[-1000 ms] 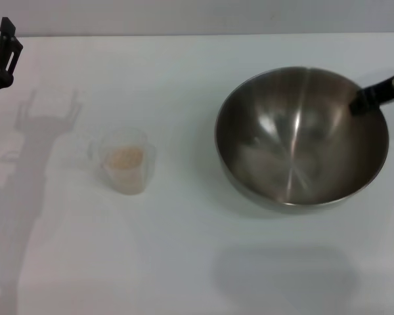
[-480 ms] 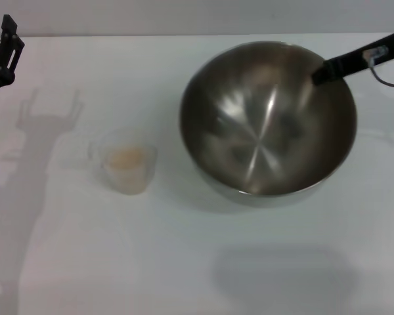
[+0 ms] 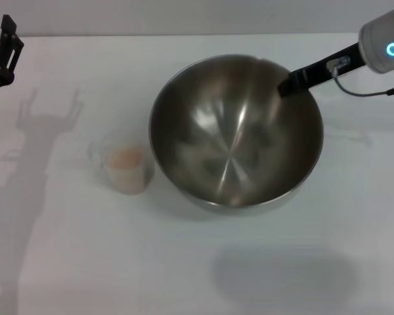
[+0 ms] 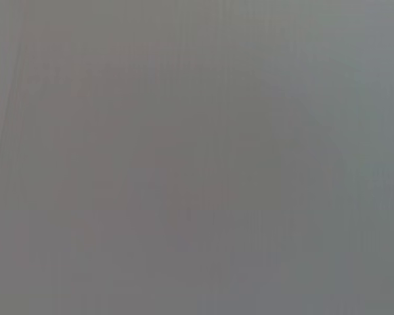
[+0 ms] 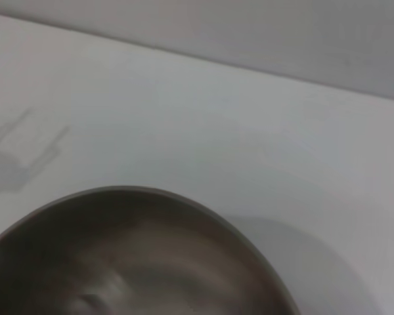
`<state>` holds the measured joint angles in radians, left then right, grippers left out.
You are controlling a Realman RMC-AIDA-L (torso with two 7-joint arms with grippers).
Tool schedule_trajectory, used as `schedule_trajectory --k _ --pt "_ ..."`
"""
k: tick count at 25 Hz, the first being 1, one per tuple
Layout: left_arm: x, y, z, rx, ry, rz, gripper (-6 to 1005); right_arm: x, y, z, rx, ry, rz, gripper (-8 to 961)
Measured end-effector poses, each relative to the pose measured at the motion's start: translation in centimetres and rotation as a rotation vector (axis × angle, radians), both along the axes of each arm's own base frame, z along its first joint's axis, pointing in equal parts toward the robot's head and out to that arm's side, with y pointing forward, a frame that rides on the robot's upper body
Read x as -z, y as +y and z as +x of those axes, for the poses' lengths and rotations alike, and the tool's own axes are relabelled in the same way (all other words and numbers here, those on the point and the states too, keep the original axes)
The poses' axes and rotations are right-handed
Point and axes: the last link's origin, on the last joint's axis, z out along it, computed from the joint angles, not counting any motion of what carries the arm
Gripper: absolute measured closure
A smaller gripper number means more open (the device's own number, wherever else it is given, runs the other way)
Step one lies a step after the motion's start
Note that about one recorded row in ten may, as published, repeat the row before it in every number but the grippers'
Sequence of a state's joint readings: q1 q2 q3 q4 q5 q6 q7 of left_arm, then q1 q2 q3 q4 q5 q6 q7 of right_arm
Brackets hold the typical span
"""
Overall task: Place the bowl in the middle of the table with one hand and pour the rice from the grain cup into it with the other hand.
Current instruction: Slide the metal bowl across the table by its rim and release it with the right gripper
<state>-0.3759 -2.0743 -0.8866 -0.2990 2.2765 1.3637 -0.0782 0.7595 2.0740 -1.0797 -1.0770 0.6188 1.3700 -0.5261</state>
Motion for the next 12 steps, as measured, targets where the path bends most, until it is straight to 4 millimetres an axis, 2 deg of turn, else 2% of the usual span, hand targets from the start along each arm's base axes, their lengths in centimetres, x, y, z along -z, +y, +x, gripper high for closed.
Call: schedule_trajectory --k 2,12 --pt "0.0 0.0 0.0 0.000 0.000 0.000 172 0.7 0.1 0.2 0.014 0.000 -0.019 923" --pt "0.0 0.0 0.0 0.001 0.000 0.001 172 1.8 0.0 1.1 0.034 -0.050 -0.050 924"
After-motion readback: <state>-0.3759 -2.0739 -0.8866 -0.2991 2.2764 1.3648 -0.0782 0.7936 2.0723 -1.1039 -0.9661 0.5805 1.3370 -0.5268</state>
